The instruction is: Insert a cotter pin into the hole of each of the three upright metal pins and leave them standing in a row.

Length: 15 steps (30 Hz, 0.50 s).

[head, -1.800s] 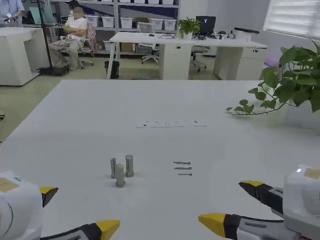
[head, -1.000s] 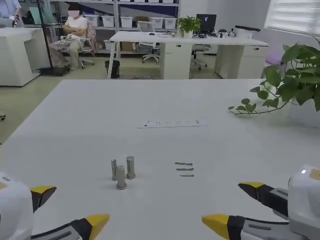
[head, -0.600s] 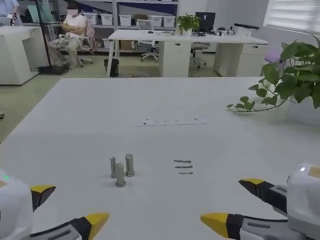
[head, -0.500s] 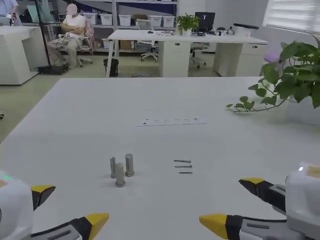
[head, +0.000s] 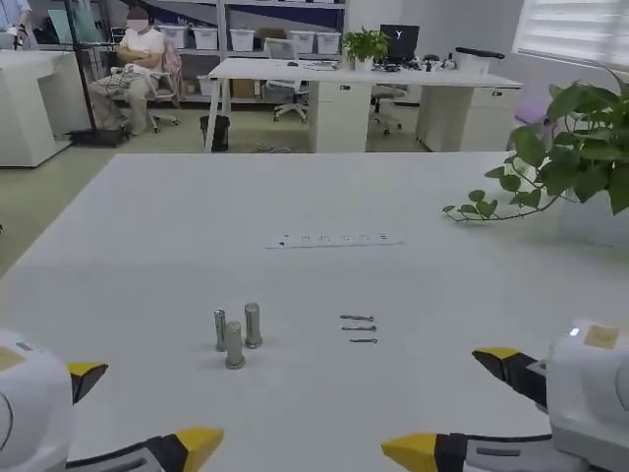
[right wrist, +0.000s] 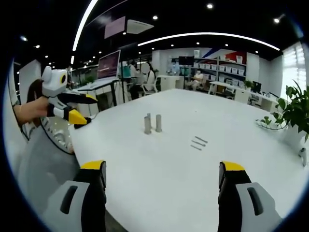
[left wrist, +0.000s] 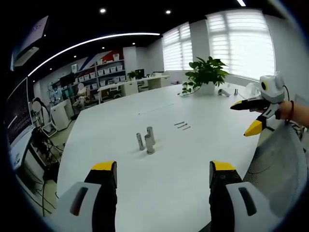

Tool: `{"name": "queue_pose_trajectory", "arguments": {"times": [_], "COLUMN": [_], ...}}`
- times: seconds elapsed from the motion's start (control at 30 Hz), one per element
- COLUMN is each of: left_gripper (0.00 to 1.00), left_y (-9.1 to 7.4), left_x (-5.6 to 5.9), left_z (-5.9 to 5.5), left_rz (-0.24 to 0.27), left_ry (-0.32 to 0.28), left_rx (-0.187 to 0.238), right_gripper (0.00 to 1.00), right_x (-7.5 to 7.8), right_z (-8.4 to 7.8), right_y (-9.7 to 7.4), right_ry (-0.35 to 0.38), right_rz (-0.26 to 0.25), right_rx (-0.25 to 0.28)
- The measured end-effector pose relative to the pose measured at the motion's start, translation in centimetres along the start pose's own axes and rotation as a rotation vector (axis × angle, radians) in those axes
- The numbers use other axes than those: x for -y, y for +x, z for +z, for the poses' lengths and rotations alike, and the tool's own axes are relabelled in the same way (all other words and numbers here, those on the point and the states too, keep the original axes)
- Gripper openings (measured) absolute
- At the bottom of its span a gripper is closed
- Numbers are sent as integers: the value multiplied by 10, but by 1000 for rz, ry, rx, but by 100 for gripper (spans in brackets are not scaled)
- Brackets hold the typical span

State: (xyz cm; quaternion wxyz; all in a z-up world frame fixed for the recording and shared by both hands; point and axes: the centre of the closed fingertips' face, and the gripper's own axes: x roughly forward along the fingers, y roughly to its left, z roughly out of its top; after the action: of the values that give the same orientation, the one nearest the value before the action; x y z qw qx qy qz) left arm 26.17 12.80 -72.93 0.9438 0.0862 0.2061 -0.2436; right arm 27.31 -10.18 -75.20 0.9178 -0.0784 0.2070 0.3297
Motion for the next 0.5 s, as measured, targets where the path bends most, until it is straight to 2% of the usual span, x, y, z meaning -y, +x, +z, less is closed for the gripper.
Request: {"name": "queue_pose_trajectory", "arguments": {"times": [0.23,0.5], "left_gripper": [85,95], "left_y": [-1,-1], "left_x": [3,5], "left_z": [3,4], "left_rz": [-13,-19], "left_ry": [-5,22], "left_rx": [21,12], "right_gripper": [100,100], "right_x": [0,-1], "right_z": [0,5], "right_y": [3,5], "right_ry": [1,-3], "right_rz": [-5,0], "right_rx": [-5,4]}}
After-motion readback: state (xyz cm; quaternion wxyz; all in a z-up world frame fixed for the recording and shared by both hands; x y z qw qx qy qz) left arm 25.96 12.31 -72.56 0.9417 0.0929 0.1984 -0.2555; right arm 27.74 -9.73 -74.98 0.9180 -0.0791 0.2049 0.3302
